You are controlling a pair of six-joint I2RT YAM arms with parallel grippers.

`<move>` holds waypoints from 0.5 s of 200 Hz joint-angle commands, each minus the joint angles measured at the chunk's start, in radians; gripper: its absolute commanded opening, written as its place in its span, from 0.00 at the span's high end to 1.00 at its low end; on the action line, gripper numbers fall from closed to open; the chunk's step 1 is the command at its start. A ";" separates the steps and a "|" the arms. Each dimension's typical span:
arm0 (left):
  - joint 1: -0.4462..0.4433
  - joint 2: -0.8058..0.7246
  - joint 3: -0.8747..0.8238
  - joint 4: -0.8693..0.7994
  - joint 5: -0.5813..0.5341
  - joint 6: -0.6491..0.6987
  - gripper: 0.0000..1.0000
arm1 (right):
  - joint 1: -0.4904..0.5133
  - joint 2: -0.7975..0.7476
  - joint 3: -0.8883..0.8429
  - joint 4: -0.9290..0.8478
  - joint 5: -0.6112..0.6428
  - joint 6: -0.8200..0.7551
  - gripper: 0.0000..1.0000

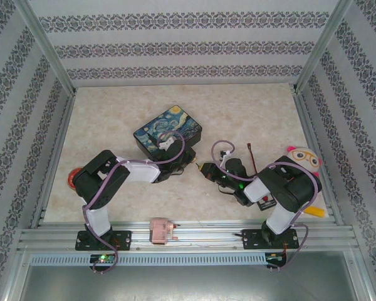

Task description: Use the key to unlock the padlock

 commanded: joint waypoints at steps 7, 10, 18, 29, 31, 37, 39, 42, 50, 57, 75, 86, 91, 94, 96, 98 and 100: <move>0.009 0.043 -0.023 0.054 0.114 -0.118 0.75 | -0.002 -0.013 0.019 0.051 -0.002 0.002 1.00; 0.009 0.044 -0.023 0.054 0.114 -0.118 0.75 | -0.002 -0.012 0.019 0.052 -0.003 0.002 1.00; 0.009 0.044 -0.023 0.055 0.115 -0.118 0.75 | -0.002 -0.009 0.020 0.054 -0.003 0.002 1.00; 0.009 0.045 -0.023 0.057 0.117 -0.118 0.75 | -0.001 -0.006 0.024 0.057 -0.003 0.004 1.00; 0.009 0.045 -0.023 0.057 0.117 -0.118 0.75 | -0.001 -0.005 0.025 0.057 -0.003 0.004 1.00; 0.009 0.046 -0.023 0.057 0.118 -0.118 0.75 | -0.001 -0.003 0.026 0.059 -0.003 0.004 1.00; 0.009 0.046 -0.024 0.056 0.118 -0.118 0.75 | -0.001 -0.002 0.028 0.060 -0.003 0.004 1.00; 0.008 0.047 -0.022 0.058 0.118 -0.117 0.75 | -0.001 -0.001 0.028 0.060 -0.003 0.005 1.00; 0.009 0.048 -0.022 0.059 0.120 -0.119 0.75 | -0.001 0.003 0.031 0.062 -0.005 0.007 1.00; 0.008 0.051 -0.023 0.062 0.121 -0.121 0.75 | -0.002 0.005 0.034 0.063 -0.005 0.007 1.00; 0.010 0.052 -0.023 0.065 0.124 -0.123 0.75 | -0.003 0.014 0.040 0.073 -0.005 0.010 1.00; 0.010 0.054 -0.022 0.066 0.126 -0.122 0.75 | -0.004 0.019 0.043 0.078 -0.006 0.012 1.00; 0.010 0.055 -0.022 0.066 0.126 -0.122 0.75 | -0.005 0.022 0.046 0.077 -0.006 0.013 1.00; 0.010 0.055 -0.022 0.067 0.127 -0.123 0.75 | -0.004 0.024 0.048 0.078 -0.006 0.014 1.00; 0.010 0.055 -0.022 0.069 0.127 -0.123 0.75 | -0.004 0.026 0.048 0.079 -0.006 0.015 1.00; 0.010 0.055 -0.022 0.070 0.127 -0.124 0.75 | -0.005 0.026 0.049 0.080 -0.006 0.015 1.00; 0.010 0.056 -0.022 0.070 0.128 -0.124 0.75 | -0.005 0.028 0.049 0.081 -0.007 0.016 1.00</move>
